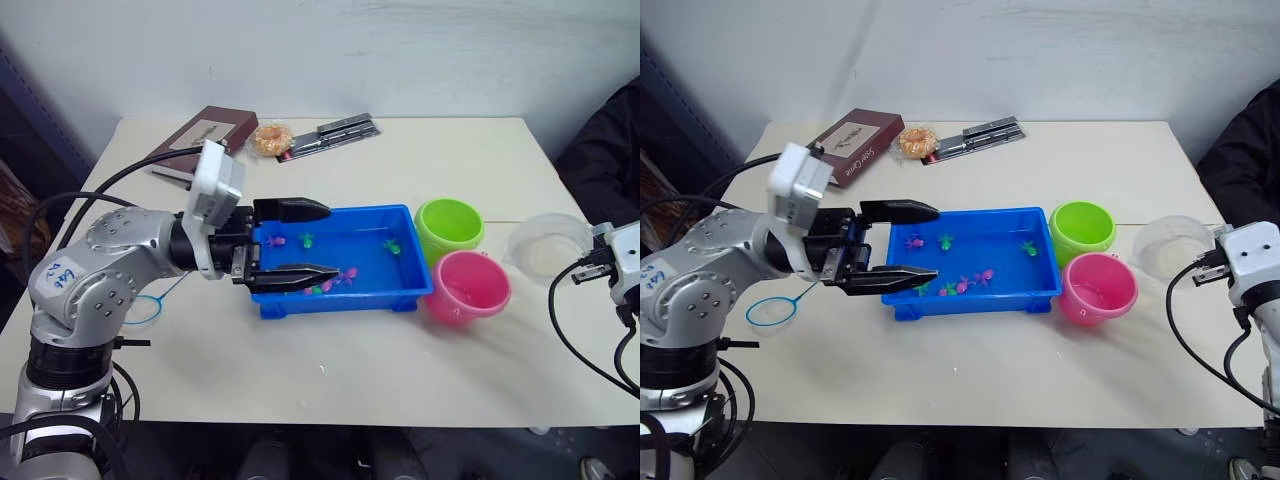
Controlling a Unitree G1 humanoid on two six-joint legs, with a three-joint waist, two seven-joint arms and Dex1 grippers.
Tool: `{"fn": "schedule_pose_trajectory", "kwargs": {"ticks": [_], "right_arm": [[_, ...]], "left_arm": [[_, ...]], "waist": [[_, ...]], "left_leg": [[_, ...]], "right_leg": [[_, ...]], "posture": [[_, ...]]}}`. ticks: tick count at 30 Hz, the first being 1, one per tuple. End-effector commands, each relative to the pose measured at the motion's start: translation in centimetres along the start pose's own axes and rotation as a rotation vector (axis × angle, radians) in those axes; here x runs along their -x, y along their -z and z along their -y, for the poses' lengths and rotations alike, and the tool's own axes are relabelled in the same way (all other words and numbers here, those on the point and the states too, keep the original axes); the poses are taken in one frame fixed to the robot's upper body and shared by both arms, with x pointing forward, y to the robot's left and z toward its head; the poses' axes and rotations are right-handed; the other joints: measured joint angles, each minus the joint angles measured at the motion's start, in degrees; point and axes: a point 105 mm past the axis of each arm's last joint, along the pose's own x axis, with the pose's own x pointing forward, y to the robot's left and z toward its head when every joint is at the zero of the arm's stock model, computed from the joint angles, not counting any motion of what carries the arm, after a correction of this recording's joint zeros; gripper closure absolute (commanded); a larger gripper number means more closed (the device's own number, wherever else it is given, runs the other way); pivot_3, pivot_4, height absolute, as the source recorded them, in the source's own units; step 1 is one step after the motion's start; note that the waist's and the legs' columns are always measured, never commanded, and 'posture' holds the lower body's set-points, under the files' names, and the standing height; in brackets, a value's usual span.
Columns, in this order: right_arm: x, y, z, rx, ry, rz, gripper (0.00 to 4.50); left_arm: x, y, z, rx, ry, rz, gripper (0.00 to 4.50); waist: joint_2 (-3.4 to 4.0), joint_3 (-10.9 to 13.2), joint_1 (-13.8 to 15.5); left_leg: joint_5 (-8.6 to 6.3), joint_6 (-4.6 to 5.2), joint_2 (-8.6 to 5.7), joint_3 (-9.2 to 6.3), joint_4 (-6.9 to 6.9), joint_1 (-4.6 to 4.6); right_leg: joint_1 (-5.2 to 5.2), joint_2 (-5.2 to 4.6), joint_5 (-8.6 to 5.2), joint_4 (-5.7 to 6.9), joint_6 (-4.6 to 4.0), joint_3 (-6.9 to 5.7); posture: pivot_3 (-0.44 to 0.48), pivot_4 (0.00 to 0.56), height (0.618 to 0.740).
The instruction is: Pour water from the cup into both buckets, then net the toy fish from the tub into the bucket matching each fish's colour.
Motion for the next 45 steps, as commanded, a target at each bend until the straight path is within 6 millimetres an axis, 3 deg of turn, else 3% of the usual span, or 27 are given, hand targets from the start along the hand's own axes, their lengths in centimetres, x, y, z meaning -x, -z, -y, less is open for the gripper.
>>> {"fn": "schedule_pose_trajectory", "kwargs": {"ticks": [1, 15, 21, 27, 35, 39, 45], "right_arm": [[0.0, -2.9, 1.4, 0.147, 0.046, 0.107, 4.44], [-0.2, -6.0, 0.2, 0.534, 0.108, 0.235, 4.44], [-0.1, -6.0, 0.1, 0.566, 0.121, 0.245, 4.44], [-0.1, -3.9, 0.6, 0.382, 0.121, 0.145, 4.44], [0.0, 0.2, 1.2, -0.092, 0.150, -0.080, 4.44], [-0.9, -0.2, 2.3, -0.164, 0.196, -0.098, 4.44], [-4.3, -2.9, 2.0, -0.137, 0.212, -0.030, 4.44]], "left_arm": [[-0.1, -1.0, 0.0, -0.043, 0.016, 0.016, 0.00], [-0.8, -0.6, -0.6, -0.007, 0.032, 0.009, 0.00], [-1.1, 0.0, -1.1, 0.012, 0.030, 0.004, 0.00], [-1.7, 0.6, -1.7, 0.019, 0.027, -0.004, 0.00], [-2.5, 1.1, -3.6, 0.029, -0.023, 0.017, 0.00], [-2.6, 1.2, -4.2, 0.048, -0.038, 0.033, 0.00], [-2.9, 1.6, -5.5, 0.066, -0.072, 0.026, 0.00]], "waist": [[-0.01, 0.00, -0.01], [-0.02, 0.01, 0.00], [-0.04, 0.02, -0.02], [-0.08, 0.05, 0.01], [-0.09, 0.05, 0.12], [-0.09, 0.05, -0.25], [-0.09, 0.05, -0.31]], "left_leg": [[0.00, 0.00, 0.00, 0.00, 0.00, 0.00], [0.03, -0.06, 0.00, 0.00, 0.01, 0.01], [0.05, -0.09, 0.00, 0.00, 0.01, 0.02], [0.06, -0.10, 0.00, -0.01, 0.02, 0.01], [0.07, -0.06, 0.00, -0.03, 0.05, 0.00], [0.07, -0.06, 0.01, -0.02, 0.05, 0.00], [0.11, -0.08, 0.00, 0.02, 0.03, 0.06]], "right_leg": [[0.00, 0.00, 0.00, 0.00, 0.00, 0.00], [0.00, 0.00, 0.00, 0.00, 0.00, -0.01], [0.00, 0.01, 0.00, 0.00, 0.00, -0.01], [0.00, 0.02, 0.00, 0.01, 0.00, -0.03], [0.03, 0.01, 0.00, 0.04, 0.00, -0.06], [-0.01, 0.01, 0.00, 0.07, 0.00, -0.03], [-0.02, 0.02, 0.00, 0.16, -0.01, -0.01]], "posture": [[0.000, 0.150, 0.740], [0.000, 0.150, 0.740], [0.000, 0.150, 0.740], [0.000, 0.150, 0.740], [0.000, 0.150, 0.740], [0.000, 0.150, 0.740], [0.000, 0.150, 0.740]]}}
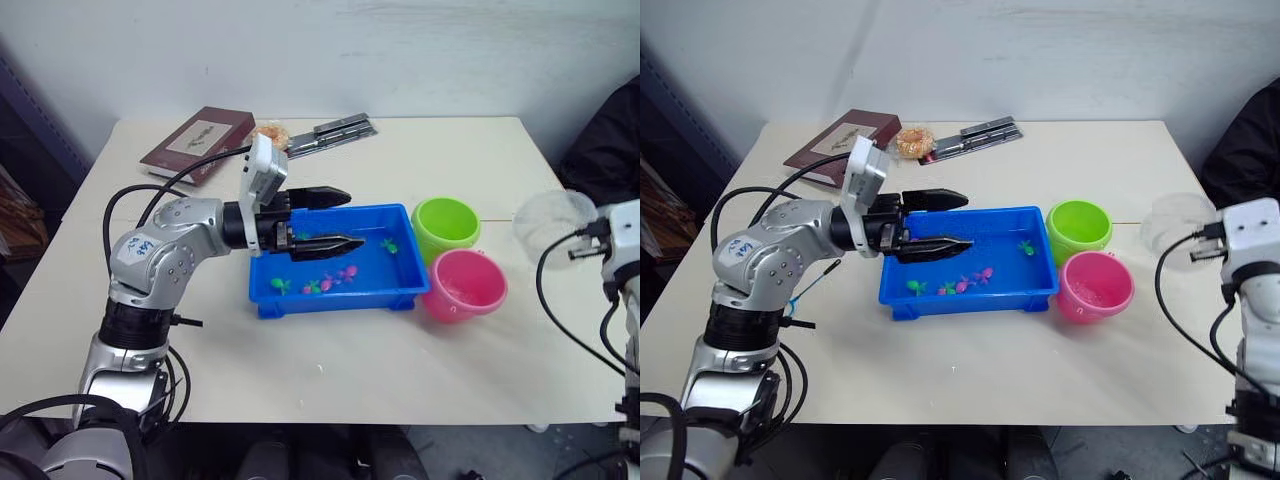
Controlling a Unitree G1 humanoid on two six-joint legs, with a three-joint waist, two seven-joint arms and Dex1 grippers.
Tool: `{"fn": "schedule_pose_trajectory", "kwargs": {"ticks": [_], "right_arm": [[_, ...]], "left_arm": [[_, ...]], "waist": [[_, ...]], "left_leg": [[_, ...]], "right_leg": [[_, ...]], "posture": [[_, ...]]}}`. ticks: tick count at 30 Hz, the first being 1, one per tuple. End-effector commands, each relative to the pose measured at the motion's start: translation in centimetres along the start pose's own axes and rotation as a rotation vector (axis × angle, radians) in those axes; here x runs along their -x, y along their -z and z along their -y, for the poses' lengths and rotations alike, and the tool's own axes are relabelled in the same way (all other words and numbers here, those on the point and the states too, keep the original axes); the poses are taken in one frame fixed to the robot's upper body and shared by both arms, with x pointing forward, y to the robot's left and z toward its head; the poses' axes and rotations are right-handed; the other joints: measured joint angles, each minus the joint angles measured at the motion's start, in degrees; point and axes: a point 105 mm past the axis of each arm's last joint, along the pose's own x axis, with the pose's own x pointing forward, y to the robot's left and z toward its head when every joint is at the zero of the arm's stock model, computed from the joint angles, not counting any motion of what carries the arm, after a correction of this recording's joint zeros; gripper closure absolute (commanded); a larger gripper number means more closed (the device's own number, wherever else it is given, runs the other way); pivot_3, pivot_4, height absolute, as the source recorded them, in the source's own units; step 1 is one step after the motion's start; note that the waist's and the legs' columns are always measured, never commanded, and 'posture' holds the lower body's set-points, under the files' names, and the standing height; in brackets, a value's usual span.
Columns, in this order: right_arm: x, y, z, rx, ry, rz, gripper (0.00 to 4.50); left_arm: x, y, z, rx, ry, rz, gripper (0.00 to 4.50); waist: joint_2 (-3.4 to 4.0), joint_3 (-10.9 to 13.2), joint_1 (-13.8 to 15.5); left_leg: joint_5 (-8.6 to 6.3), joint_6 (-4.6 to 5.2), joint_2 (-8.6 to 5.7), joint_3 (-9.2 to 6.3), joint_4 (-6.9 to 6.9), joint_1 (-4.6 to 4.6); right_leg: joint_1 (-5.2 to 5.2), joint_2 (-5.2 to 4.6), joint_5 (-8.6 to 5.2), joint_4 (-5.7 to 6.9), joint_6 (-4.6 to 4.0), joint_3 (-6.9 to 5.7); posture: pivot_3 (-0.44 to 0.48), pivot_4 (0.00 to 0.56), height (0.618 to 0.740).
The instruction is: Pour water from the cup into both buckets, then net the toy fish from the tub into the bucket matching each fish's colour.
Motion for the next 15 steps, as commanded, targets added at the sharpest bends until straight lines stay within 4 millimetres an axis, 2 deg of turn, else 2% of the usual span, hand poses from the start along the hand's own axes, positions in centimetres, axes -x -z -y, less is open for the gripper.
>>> {"fn": "schedule_pose_trajectory", "kwargs": {"ticks": [1, 4, 7, 15], "right_arm": [[-1.3, -2.6, -0.1, 0.078, 0.033, 0.084, 4.44], [-2.8, -4.5, -0.9, 0.225, 0.053, 0.142, 4.44], [-3.9, -5.6, -1.3, 0.341, 0.087, 0.175, 4.44], [-4.4, -7.1, -3.4, 0.570, 0.066, 0.289, 4.44]], "left_arm": [[-0.1, -0.6, -0.6, -0.039, -0.018, 0.001, 0.00], [-0.1, -0.5, -1.3, -0.037, -0.033, -0.003, 0.00], [-0.1, -0.5, -1.7, -0.029, -0.042, 0.002, 0.00], [0.5, 0.0, -1.8, -0.023, -0.064, -0.003, 0.00]], "waist": [[0.00, 0.00, 0.18], [0.00, 0.00, 0.22], [0.00, 0.00, 0.31], [0.00, 0.00, 0.25]], "left_leg": [[0.00, 0.00, 0.00, 0.00, 0.00, -0.03], [0.02, 0.03, -0.03, -0.01, 0.00, -0.11], [0.02, 0.05, -0.06, -0.01, 0.00, -0.18], [0.02, 0.07, -0.04, -0.15, 0.00, -0.48]], "right_leg": [[-0.02, -0.01, 0.00, -0.01, 0.00, -0.01], [-0.07, -0.04, 0.00, -0.02, 0.00, -0.02], [-0.13, -0.06, 0.01, 0.00, 0.01, -0.03], [-0.25, -0.06, 0.04, -0.04, 0.07, -0.17]], "posture": [[0.000, 0.150, 0.740], [0.000, 0.150, 0.740], [0.000, 0.150, 0.740], [0.000, 0.150, 0.740]]}}
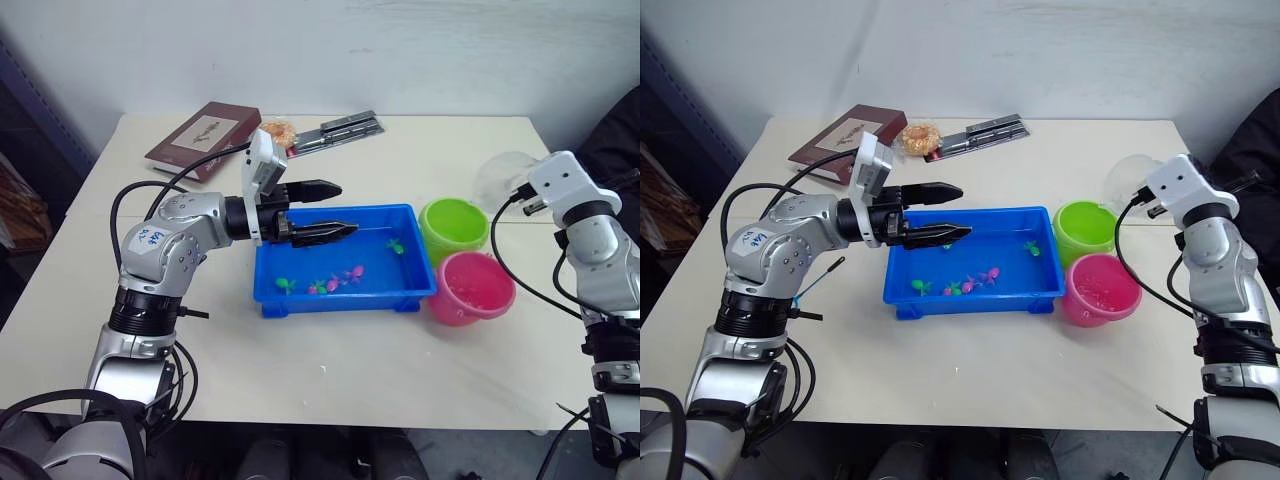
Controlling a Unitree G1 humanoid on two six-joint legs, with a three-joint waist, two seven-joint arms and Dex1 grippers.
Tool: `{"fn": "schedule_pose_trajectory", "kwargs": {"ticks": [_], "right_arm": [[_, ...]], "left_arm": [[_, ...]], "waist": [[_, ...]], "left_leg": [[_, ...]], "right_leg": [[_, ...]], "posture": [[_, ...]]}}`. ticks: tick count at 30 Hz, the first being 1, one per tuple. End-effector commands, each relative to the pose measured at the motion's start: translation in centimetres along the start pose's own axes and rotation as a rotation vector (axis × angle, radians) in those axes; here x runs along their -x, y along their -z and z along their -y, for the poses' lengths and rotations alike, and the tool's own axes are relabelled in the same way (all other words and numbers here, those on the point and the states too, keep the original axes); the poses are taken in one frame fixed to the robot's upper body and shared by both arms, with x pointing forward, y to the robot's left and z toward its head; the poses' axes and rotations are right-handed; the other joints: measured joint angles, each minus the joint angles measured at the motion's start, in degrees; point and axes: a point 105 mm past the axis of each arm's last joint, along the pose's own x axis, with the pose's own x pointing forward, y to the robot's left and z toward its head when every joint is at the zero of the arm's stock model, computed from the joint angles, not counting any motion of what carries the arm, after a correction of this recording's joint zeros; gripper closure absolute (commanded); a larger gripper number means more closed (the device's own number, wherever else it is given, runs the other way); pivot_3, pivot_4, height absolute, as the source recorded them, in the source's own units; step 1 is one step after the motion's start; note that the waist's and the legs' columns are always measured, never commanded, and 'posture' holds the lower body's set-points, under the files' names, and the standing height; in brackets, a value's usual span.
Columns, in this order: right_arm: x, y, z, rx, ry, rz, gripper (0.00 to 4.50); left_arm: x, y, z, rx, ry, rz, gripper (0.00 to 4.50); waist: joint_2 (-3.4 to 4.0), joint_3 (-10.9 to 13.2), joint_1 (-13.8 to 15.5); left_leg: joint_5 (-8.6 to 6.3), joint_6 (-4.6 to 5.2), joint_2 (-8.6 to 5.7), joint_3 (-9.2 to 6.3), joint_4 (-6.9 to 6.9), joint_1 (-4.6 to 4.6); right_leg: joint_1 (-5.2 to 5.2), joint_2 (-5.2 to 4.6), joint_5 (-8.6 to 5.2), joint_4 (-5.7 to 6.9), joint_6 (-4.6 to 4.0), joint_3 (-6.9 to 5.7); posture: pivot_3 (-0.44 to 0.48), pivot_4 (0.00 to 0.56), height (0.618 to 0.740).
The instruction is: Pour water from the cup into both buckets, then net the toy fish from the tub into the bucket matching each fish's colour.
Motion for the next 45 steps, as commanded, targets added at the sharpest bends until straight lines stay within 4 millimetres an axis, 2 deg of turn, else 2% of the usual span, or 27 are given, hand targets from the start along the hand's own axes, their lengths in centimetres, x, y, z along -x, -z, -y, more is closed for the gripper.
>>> {"fn": "schedule_pose_trajectory", "kwargs": {"ticks": [1, 4, 10, 14, 19, 30, 32, 36, 37, 39, 41, 45], "right_arm": [[-0.4, -1.9, 2.0, 0.136, 0.079, 0.097, 4.44], [-0.6, -2.7, 1.7, 0.220, 0.078, 0.141, 4.44], [-0.6, -5.5, 1.4, 0.463, 0.114, 0.287, 4.44], [-0.3, -6.4, 1.1, 0.585, 0.129, 0.348, 4.44], [-0.3, -6.8, 1.1, 0.622, 0.141, 0.373, 4.44], [0.1, -5.8, 2.5, 0.576, 0.159, 0.331, 4.44], [0.3, -4.8, 3.2, 0.477, 0.167, 0.280, 4.44], [0.4, -1.0, 3.9, 0.070, 0.173, 0.067, 4.44], [0.6, 0.2, 3.7, -0.021, 0.162, 0.017, 4.44], [1.9, 3.7, 3.1, -0.358, 0.158, -0.131, 4.44], [3.0, 5.3, 2.3, -0.575, 0.144, -0.204, 4.44], [5.6, 7.8, 0.3, -0.867, 0.118, -0.327, 4.44]], "left_arm": [[0.3, -0.6, 0.2, -0.045, -0.002, 0.012, 0.00], [0.4, -0.7, 0.2, -0.047, -0.001, 0.013, 0.00], [0.4, -0.4, 0.2, -0.042, -0.003, 0.010, 0.00], [0.3, -0.6, 0.0, -0.029, -0.016, 0.009, 0.00], [0.3, -0.9, 0.0, -0.036, -0.012, 0.012, 0.00], [-0.2, -1.3, 0.7, -0.056, 0.024, 0.026, 0.00], [-0.3, -1.5, 0.9, -0.061, 0.031, 0.030, 0.00], [-0.5, -1.8, 1.2, -0.063, 0.051, 0.037, 0.00], [-0.5, -2.0, 1.4, -0.059, 0.063, 0.043, 0.00], [-0.5, -2.7, 2.6, -0.049, 0.135, 0.067, 0.00], [-0.4, -3.2, 3.5, -0.044, 0.180, 0.077, 0.00], [-0.2, -4.0, 4.9, -0.045, 0.250, 0.094, 0.00]], "waist": [[0.00, 0.00, -0.04], [0.00, 0.00, -0.07], [0.00, 0.00, -0.22], [0.00, 0.00, -0.17], [0.00, 0.00, -0.14], [0.00, 0.00, -0.13], [0.00, 0.00, 0.01], [-0.01, 0.00, 0.02], [-0.01, 0.00, 0.01], [-0.02, 0.01, 0.07], [-0.01, 0.00, 0.13], [0.00, 0.00, 0.06]], "left_leg": [[0.00, 0.00, 0.00, 0.01, 0.00, 0.00], [0.00, -0.01, 0.00, 0.01, 0.00, 0.01], [0.01, -0.02, 0.02, 0.02, 0.01, 0.01], [0.01, -0.03, 0.01, 0.03, 0.01, 0.01], [0.01, -0.03, 0.01, 0.03, 0.01, 0.01], [0.01, -0.03, 0.01, 0.04, 0.01, 0.01], [0.01, -0.03, 0.01, 0.03, 0.01, 0.01], [0.01, -0.02, 0.01, 0.02, 0.04, 0.02], [0.01, -0.02, 0.02, 0.01, 0.05, 0.04], [0.01, -0.02, 0.03, 0.00, 0.05, 0.05], [0.01, -0.02, 0.06, -0.07, 0.05, 0.00], [0.02, 0.00, 0.04, -0.05, 0.05, 0.03]], "right_leg": [[-0.01, 0.00, 0.00, 0.02, 0.00, 0.01], [-0.03, 0.01, 0.00, 0.03, 0.00, 0.01], [-0.03, 0.02, 0.00, 0.04, 0.00, 0.02], [-0.02, 0.02, 0.00, 0.03, 0.00, 0.01], [-0.02, 0.03, 0.00, 0.03, 0.00, 0.01], [-0.02, 0.04, 0.00, 0.03, 0.00, 0.01], [-0.02, 0.04, 0.00, 0.04, 0.00, 0.01], [0.07, 0.04, 0.02, 0.01, 0.04, -0.02], [0.10, 0.04, 0.03, 0.01, 0.05, -0.02], [0.11, 0.06, 0.03, 0.02, 0.05, -0.02], [0.10, 0.05, 0.03, 0.01, 0.05, -0.08], [0.10, 0.01, 0.03, 0.05, 0.05, -0.02]], "posture": [[0.000, 0.150, 0.740], [0.000, 0.150, 0.740], [0.000, 0.150, 0.740], [0.000, 0.150, 0.740], [0.000, 0.150, 0.740], [0.000, 0.150, 0.740], [0.000, 0.150, 0.740], [0.000, 0.150, 0.740], [0.000, 0.150, 0.740], [0.000, 0.150, 0.740], [0.000, 0.150, 0.740], [0.000, 0.150, 0.740]]}}
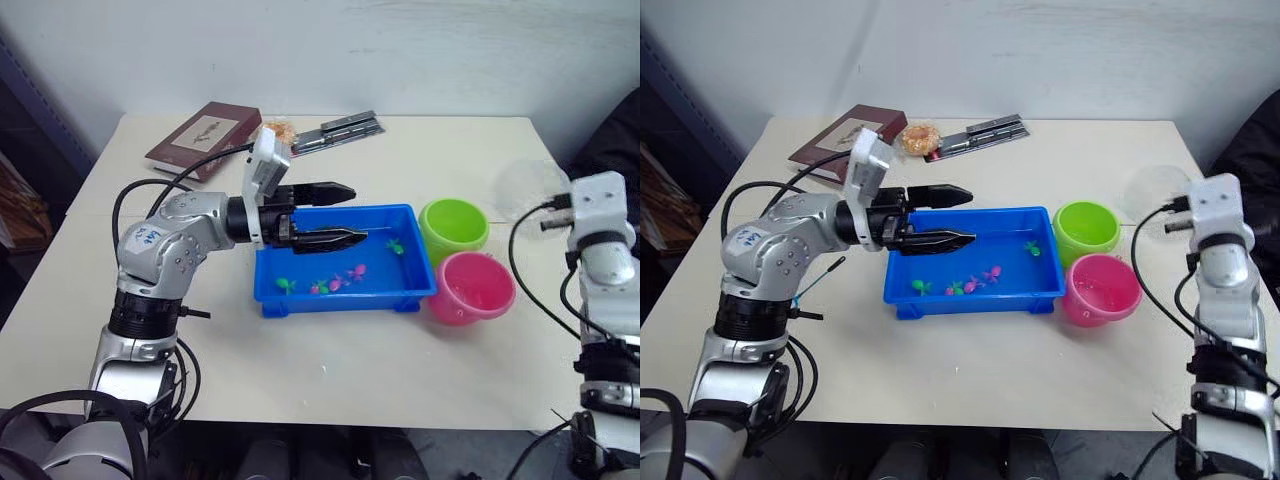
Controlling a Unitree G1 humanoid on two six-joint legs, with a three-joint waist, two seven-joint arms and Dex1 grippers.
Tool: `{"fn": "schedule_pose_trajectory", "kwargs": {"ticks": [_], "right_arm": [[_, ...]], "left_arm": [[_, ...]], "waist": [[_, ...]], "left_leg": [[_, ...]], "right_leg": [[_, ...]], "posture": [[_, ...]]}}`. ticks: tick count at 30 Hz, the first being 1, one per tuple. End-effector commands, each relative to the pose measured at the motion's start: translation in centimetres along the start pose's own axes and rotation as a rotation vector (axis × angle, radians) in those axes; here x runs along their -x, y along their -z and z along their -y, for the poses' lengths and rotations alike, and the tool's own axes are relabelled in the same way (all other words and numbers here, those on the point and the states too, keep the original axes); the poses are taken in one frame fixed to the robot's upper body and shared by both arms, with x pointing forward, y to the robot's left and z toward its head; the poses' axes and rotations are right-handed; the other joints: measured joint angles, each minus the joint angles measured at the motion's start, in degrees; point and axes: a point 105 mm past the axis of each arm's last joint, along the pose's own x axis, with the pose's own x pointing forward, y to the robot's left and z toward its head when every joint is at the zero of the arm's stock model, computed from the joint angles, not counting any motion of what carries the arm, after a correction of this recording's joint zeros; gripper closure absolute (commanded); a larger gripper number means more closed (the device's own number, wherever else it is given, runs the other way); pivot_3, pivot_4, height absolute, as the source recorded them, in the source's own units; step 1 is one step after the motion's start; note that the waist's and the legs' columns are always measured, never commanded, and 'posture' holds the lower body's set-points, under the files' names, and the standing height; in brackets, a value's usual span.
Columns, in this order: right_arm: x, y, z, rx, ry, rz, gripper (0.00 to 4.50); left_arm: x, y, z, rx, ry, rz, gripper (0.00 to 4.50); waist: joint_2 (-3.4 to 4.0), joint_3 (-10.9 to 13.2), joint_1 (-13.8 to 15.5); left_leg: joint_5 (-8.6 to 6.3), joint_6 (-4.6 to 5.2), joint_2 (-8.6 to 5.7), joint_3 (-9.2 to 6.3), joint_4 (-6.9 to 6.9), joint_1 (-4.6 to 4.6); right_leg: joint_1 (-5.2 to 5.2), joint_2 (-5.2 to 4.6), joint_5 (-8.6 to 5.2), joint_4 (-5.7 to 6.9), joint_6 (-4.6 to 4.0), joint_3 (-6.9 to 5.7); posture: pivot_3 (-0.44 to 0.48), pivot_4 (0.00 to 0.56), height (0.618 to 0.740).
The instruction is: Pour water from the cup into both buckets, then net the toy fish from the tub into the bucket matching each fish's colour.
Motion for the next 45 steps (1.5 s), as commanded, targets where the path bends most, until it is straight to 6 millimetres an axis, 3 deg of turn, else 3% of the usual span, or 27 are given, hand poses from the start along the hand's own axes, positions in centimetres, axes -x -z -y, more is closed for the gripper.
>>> {"fn": "schedule_pose_trajectory", "kwargs": {"ticks": [1, 7, 14, 17, 24, 30, 33, 37, 41, 45], "right_arm": [[1.6, 0.4, 1.9, -0.206, 0.025, -0.024, 4.44], [3.4, 5.5, 3.1, -0.412, 0.110, -0.164, 4.44], [5.3, 8.7, 3.5, -0.372, 0.123, -0.219, 4.44], [6.1, 9.5, 3.5, -0.370, 0.117, -0.226, 3.50], [8.9, 9.8, 4.2, -0.325, 0.116, -0.223, 0.09], [11.9, 9.6, 3.7, -0.243, 0.056, -0.241, 0.04], [13.2, 7.7, 3.5, -0.214, 0.014, -0.184, 0.04], [14.6, 2.1, 1.2, -0.176, -0.241, -0.023, 0.04], [16.4, -3.0, -3.1, -0.165, -0.655, 0.078, 0.04], [17.9, -7.1, -9.2, -0.052, -1.171, 0.161, 0.04]], "left_arm": [[-0.3, -2.1, 2.0, -0.054, 0.093, 0.039, 0.00], [-0.5, -2.0, 2.3, -0.040, 0.111, 0.035, 0.00], [-0.6, -1.9, 2.5, -0.008, 0.138, 0.035, 0.00], [-0.8, -1.8, 2.9, -0.004, 0.167, 0.027, 0.00], [-1.1, -2.0, 2.2, -0.004, 0.191, 0.027, 0.00], [-1.7, -1.6, 0.7, 0.004, 0.187, 0.024, 0.00], [-1.7, -0.9, 0.1, 0.006, 0.171, 0.005, 0.00], [-0.6, 0.1, -0.5, 0.001, 0.136, -0.032, 0.00], [1.7, 0.6, -1.1, 0.022, 0.039, -0.050, 0.00], [7.0, 1.6, -0.9, 0.064, -0.228, -0.056, 0.00]], "waist": [[0.00, 0.00, 0.00], [0.01, 0.00, -0.08], [0.00, 0.00, -0.06], [0.00, 0.00, -0.06], [0.01, 0.00, 0.02], [0.00, 0.00, 0.08], [0.01, -0.01, 0.12], [0.01, -0.01, -0.29], [0.00, 0.00, -0.56], [-0.26, 0.15, -1.64]], "left_leg": [[0.00, 0.00, 0.01, -0.02, 0.00, 0.03], [0.00, 0.00, -0.01, 0.09, -0.01, 0.20], [-0.01, 0.01, -0.04, 0.13, -0.03, 0.22], [-0.01, 0.02, -0.04, 0.13, -0.03, 0.24], [-0.02, 0.03, -0.06, 0.12, -0.04, 0.25], [-0.02, 0.03, -0.06, 0.12, -0.05, 0.30], [-0.03, 0.03, -0.06, 0.12, -0.06, 0.31], [-0.05, 0.06, -0.06, 0.22, -0.07, 0.37], [-0.05, 0.05, -0.03, 0.27, -0.08, 0.48], [-0.08, 0.10, 0.00, 0.25, -0.10, 0.52]], "right_leg": [[0.02, 0.01, 0.00, 0.01, 0.00, 0.00], [0.08, 0.01, 0.00, 0.11, 0.00, 0.14], [0.08, 0.02, 0.00, 0.12, 0.00, 0.20], [0.09, 0.02, 0.00, 0.11, 0.00, 0.20], [0.10, 0.02, 0.00, 0.05, 0.00, 0.22], [0.11, 0.04, 0.00, 0.00, -0.01, 0.25], [0.11, 0.06, -0.01, -0.03, -0.01, 0.27], [0.11, 0.06, -0.01, -0.04, -0.01, 0.39], [0.13, 0.12, -0.01, -0.01, -0.01, 0.48], [0.15, 0.12, -0.01, 0.00, -0.01, 0.53]], "posture": [[0.000, 0.150, 0.740], [0.000, 0.150, 0.740], [0.000, 0.150, 0.740], [0.000, 0.150, 0.740], [0.000, 0.150, 0.740], [0.000, 0.150, 0.740], [0.000, 0.150, 0.740], [0.000, 0.150, 0.740], [0.000, 0.150, 0.740], [0.000, 0.150, 0.740]]}}
